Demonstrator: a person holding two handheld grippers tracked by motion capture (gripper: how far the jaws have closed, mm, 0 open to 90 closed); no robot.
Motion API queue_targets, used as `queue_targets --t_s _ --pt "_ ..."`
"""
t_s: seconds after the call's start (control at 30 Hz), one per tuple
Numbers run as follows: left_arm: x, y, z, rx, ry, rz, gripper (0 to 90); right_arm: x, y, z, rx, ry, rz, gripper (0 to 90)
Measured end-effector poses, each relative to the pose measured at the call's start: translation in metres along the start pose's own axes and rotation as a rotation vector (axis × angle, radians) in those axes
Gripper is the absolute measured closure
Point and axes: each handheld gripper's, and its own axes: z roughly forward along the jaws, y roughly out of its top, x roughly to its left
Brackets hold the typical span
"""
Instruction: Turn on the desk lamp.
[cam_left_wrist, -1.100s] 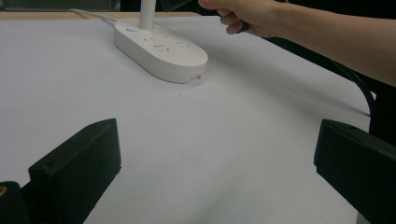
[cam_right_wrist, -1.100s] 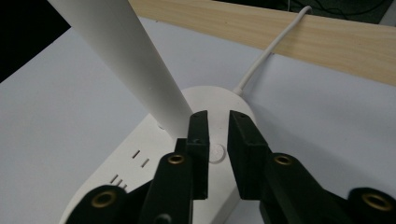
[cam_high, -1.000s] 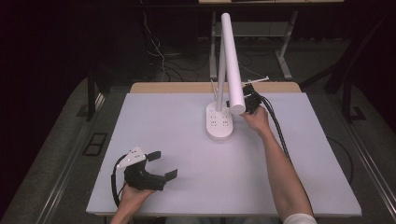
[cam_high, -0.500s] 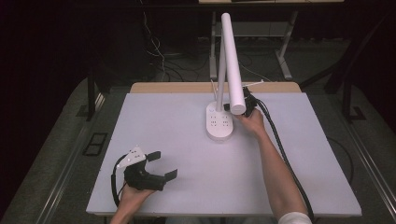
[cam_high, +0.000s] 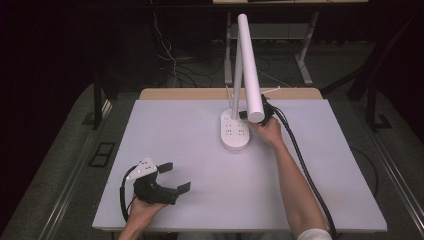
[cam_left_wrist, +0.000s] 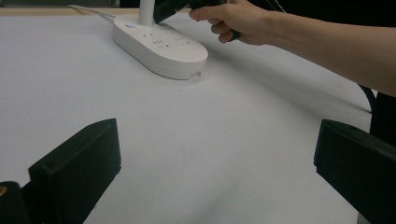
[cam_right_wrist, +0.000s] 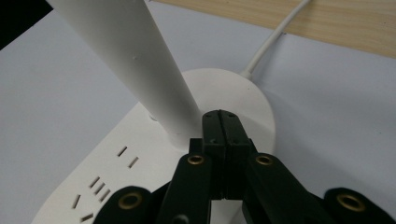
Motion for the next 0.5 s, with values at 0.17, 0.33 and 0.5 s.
queue_targets --t_s 0.17,0.33,0.5 --pt "0.000 0.000 0.000 -0.001 0.002 0.001 0.0 0.001 0.002 -0.002 0.015 -0.007 -0.026 89.7" --pt "0.000 0.001 0.001 0.002 0.005 0.003 0.0 0.001 0.002 -0.005 0.020 -0.020 -0.030 89.7" --pt "0.000 0.000 0.001 0.000 0.008 0.001 0.0 0.003 0.005 -0.012 0.018 -0.033 -0.056 89.7"
